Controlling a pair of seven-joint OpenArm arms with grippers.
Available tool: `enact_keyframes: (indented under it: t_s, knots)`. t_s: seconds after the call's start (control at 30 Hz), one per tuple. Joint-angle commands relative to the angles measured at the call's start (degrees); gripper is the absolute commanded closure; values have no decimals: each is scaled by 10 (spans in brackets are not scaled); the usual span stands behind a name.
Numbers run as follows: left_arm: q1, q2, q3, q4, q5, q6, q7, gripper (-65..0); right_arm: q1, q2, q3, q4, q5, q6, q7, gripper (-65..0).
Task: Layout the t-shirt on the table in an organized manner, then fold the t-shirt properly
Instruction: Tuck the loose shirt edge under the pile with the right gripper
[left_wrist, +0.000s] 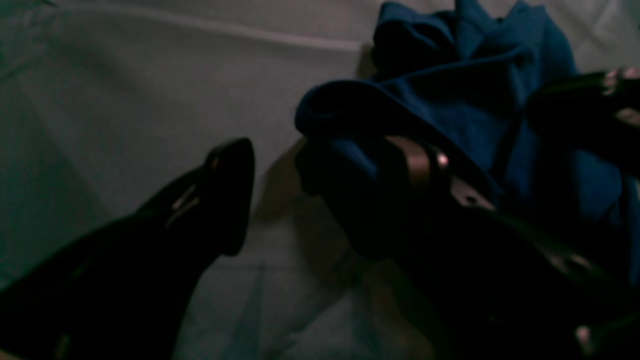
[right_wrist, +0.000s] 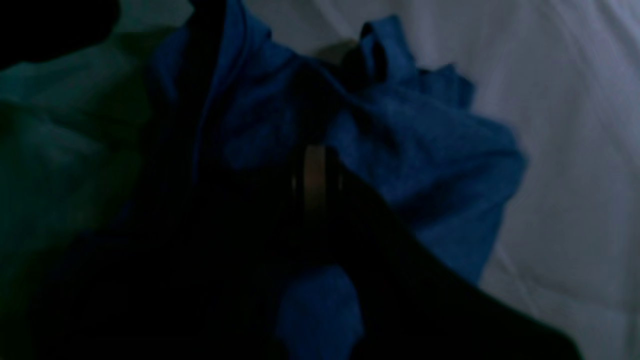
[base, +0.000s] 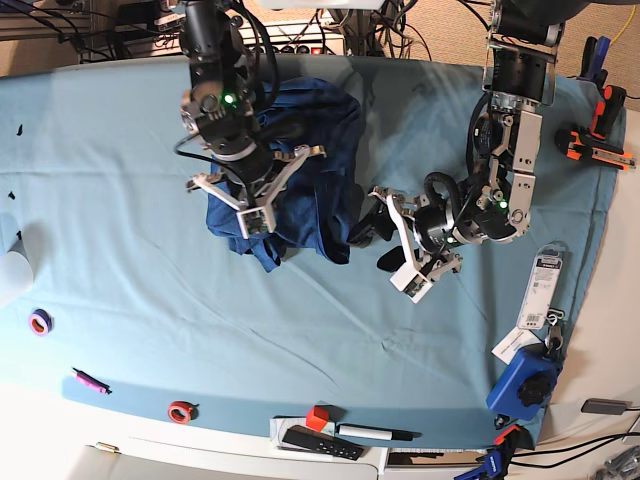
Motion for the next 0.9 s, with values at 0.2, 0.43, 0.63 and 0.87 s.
enact_keyframes:
  t_s: [0.2, 0.43, 0.63, 0.87]
  knots:
    - [-11, 0, -1, 9, -10, -2, -16, -362, 8, -15, -11, -24, 10, 10, 18, 0]
    - [-11, 0, -1, 9, -10, -2, -14, -362, 8, -15, -71, -26, 10, 16, 17, 0]
    - [-11, 0, -1, 9, -7, -2, -14, -362, 8, -15, -135, -26, 10, 40, 17, 0]
    - [-11, 0, -1, 9, 5, -2, -14, -362, 9, -14, -156, -26, 4, 77, 33, 0]
